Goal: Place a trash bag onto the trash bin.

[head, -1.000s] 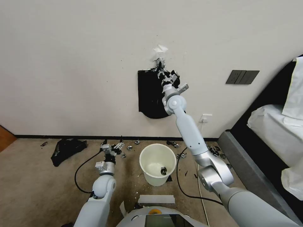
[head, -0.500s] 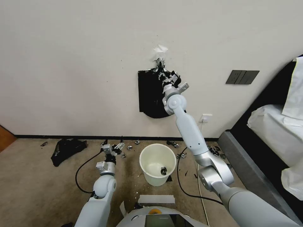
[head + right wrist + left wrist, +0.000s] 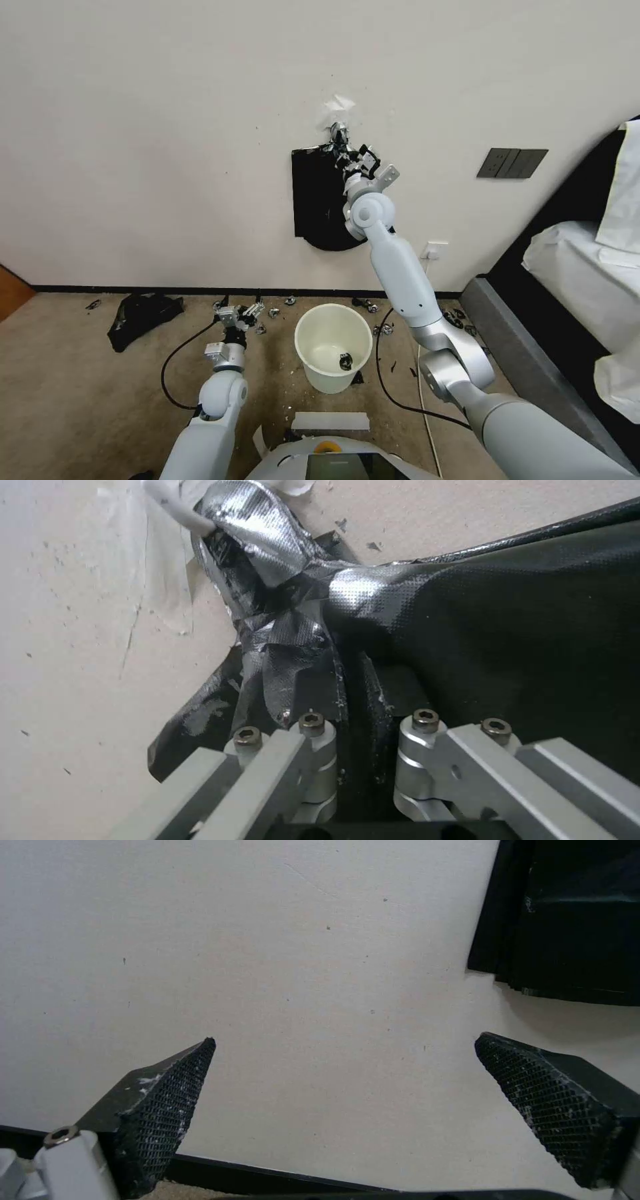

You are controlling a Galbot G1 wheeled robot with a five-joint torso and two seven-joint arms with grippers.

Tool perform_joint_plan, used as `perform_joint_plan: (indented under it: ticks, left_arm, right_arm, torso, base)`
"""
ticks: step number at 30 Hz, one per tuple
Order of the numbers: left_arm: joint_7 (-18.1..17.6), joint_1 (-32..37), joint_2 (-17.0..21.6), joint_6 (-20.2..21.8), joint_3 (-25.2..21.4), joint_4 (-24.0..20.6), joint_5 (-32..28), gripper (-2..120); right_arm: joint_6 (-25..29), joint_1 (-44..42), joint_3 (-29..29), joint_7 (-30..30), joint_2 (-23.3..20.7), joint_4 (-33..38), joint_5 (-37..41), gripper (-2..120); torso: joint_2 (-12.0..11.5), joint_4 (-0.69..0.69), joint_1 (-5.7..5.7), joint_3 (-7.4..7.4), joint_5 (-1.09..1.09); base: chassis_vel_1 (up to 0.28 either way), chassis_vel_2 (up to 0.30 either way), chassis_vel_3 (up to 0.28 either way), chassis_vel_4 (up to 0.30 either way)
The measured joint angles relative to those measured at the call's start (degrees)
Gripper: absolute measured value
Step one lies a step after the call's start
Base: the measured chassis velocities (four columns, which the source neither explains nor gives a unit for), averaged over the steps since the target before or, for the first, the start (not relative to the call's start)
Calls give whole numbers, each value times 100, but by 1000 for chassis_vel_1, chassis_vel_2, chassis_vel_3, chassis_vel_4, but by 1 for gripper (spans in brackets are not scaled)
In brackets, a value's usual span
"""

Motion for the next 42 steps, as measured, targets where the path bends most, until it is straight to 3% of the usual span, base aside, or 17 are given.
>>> perform_joint_plan:
  ticks: [24, 42]
  left_arm:
    - [-6, -1, -36, -50, -46, 14, 35, 100]
    - [-21, -73, -15, -38, -78, 55, -1, 100]
  right_arm:
    - [-1063, -35, -352, 643, -379, 469, 141, 9]
    - [-1331, -322, -644, 1007, -750, 838, 542, 9]
  torso:
    - [0, 1, 0, 0, 0]
    - [0, 0, 0, 0, 0]
  base:
    - [0, 0, 0, 0]
    - [0, 0, 0, 0]
